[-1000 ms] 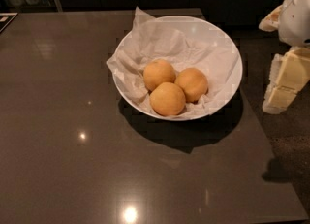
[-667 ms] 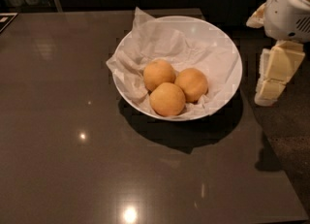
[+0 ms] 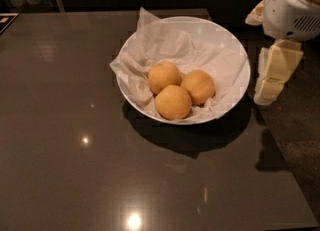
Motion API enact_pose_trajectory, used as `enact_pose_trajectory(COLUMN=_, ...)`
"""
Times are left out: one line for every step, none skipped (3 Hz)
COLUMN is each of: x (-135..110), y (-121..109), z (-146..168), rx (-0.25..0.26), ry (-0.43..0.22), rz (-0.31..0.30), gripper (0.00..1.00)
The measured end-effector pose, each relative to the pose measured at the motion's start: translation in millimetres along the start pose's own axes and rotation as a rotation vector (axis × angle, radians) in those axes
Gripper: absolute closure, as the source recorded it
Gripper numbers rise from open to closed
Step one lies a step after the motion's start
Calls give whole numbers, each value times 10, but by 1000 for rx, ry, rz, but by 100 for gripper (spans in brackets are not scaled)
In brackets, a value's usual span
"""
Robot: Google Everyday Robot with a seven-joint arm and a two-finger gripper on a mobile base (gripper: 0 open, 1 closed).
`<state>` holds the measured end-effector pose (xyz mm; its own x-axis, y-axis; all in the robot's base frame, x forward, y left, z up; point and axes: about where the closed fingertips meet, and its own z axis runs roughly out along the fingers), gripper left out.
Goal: Pick orange from white bowl
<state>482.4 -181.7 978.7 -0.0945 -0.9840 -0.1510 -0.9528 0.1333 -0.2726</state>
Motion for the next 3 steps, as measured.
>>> enact_pose_trajectory(x=-221, y=-74, z=82, rx=11, ry=15, rz=-72, gripper=0)
enact_pose_trajectory(x=-393, y=-92, z=220, rx=-10, ry=28, rz=-125, gripper=2)
enact_pose_trajectory(x=-500, y=-94, z=356, rx=-40, ry=38, rz=-158, gripper=7)
